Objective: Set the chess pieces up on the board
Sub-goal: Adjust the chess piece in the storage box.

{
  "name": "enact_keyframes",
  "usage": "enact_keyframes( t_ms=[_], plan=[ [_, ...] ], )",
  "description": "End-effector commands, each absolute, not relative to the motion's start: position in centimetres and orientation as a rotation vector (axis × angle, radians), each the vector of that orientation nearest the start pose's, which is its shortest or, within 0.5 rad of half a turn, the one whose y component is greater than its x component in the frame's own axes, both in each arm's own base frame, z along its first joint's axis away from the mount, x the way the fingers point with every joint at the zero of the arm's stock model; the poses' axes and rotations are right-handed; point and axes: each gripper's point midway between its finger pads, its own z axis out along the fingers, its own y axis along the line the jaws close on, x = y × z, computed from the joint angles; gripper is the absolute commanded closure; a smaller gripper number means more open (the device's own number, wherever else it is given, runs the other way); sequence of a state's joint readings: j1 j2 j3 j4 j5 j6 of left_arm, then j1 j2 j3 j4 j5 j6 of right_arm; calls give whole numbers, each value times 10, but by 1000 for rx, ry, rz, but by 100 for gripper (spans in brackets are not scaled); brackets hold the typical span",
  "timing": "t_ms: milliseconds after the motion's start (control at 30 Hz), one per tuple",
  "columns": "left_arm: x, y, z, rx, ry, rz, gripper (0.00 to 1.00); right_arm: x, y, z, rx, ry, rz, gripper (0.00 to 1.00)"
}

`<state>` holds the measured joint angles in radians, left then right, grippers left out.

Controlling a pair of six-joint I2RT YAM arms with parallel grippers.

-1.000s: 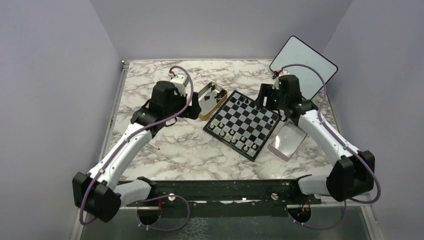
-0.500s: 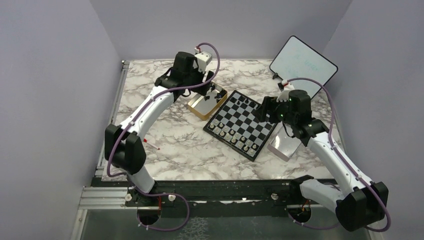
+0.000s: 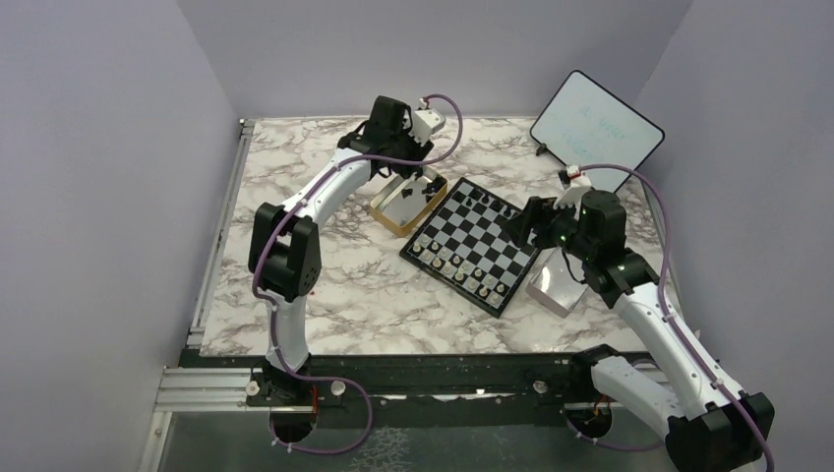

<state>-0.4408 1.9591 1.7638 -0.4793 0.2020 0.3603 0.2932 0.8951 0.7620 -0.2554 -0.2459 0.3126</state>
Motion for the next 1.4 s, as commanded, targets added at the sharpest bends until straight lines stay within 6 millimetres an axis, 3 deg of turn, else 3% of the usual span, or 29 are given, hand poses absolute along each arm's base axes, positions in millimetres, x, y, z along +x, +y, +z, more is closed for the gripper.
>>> enact_keyframes(
  t_ms=[0,133,467,700,1133,1367],
  plan=[
    [491,-255,169,1074,1995,-249,55,285,137,235,-145,1963,595,23],
    [492,-258,153,1102,2013,-263,55,283,136,236,-146,1955,595,23],
    [486,-253,81,1157,2145,-272,64,281,133,231,-143,1979,573,23],
    [494,-249,61,1163,2178,-232,64,280,130,228,-142,1987,558,23],
    [501,-244,50,1172,2196,-195,60,279,131,220,-157,2008,556,23],
    [504,-253,88,1160,2119,-187,57,281,128,219,-159,2006,535,23]
  ],
)
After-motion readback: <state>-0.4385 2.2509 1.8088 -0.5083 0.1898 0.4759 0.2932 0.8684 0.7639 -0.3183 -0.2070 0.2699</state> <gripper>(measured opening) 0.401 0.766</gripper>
